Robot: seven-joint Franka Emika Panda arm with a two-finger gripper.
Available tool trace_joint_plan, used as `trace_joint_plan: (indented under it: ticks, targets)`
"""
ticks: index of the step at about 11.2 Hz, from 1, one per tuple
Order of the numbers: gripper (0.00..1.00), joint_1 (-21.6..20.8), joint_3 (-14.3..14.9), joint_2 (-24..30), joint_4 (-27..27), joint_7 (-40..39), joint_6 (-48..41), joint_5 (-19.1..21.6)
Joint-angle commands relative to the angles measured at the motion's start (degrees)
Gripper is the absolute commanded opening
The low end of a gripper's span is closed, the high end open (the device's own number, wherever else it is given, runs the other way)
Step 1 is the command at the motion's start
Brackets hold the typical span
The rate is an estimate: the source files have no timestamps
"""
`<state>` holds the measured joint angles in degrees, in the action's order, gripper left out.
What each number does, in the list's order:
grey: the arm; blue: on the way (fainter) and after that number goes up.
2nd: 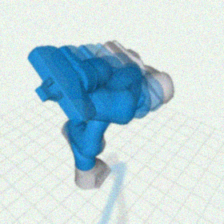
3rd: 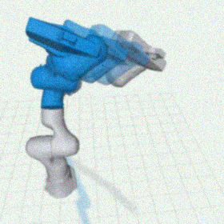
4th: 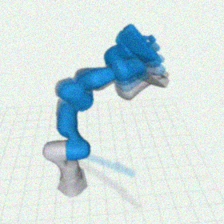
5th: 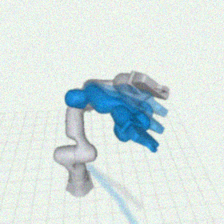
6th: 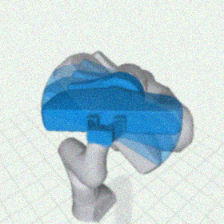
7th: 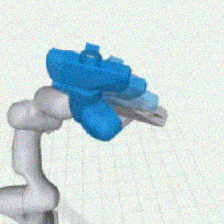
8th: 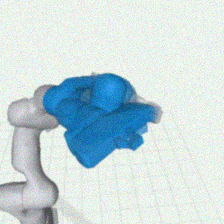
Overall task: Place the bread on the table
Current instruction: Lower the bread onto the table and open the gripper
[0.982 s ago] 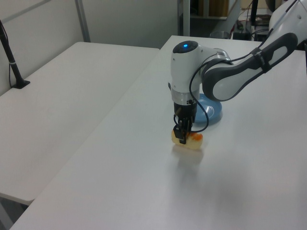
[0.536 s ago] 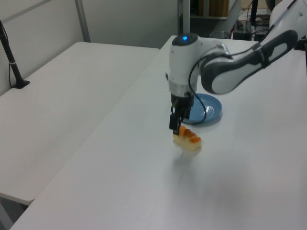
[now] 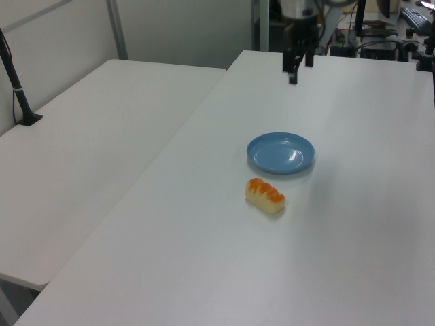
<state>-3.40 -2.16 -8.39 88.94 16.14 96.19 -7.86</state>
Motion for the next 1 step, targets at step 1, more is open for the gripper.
trace_joint_plan:
  ticks: [1]
  targets:
    - [1.00,3.5,-1.2,3.2,2.4,-4.6,-2.9,1.2]
